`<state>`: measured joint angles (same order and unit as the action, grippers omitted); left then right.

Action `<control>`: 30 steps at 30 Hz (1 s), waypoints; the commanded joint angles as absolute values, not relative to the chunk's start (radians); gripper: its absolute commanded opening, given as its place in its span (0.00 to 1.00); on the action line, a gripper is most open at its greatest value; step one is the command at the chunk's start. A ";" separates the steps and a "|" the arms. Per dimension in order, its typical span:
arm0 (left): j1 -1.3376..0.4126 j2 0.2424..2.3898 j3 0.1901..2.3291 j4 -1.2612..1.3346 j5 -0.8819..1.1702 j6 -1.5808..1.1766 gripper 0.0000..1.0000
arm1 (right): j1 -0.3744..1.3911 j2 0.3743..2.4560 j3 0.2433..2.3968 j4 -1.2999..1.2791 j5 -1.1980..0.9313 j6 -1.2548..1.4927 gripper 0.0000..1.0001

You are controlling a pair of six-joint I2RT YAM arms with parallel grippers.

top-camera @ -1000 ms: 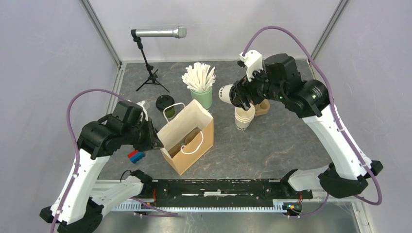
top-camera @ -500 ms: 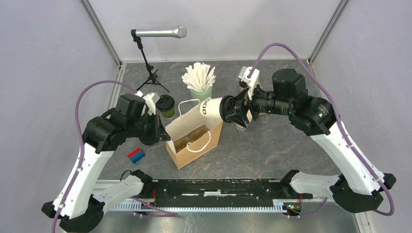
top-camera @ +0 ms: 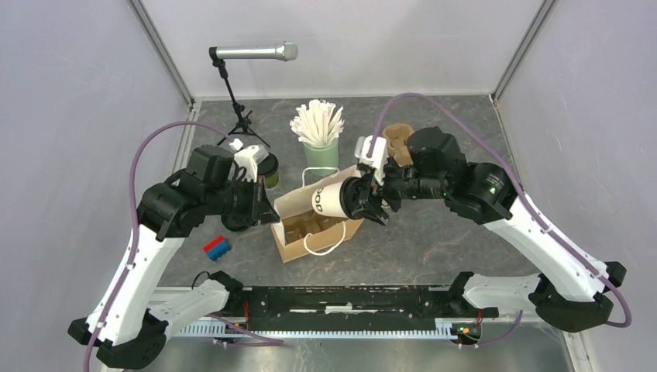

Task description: Pack the takeout coffee

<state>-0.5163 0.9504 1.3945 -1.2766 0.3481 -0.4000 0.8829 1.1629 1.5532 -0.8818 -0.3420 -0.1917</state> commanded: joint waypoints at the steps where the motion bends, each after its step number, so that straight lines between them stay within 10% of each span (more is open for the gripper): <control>1: -0.511 0.945 1.392 -1.234 0.378 -0.222 0.05 | 0.930 1.175 1.535 -0.931 -0.214 -0.258 0.70; 6: -0.507 0.969 1.370 -1.127 0.302 -0.185 0.08 | 1.008 1.232 1.578 -0.959 -0.142 -0.273 0.70; 14: -0.497 0.973 1.465 -1.173 0.204 -0.316 0.53 | 1.161 1.352 1.670 -0.962 -0.014 -0.261 0.69; 30: -0.496 0.881 1.458 -1.433 0.003 -0.522 0.61 | 1.209 1.400 1.684 -1.000 0.017 -0.269 0.70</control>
<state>-0.4995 0.8631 1.4574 -1.3808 0.0753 -0.4603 1.2064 1.3922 1.6600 -0.9714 0.0021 -0.2539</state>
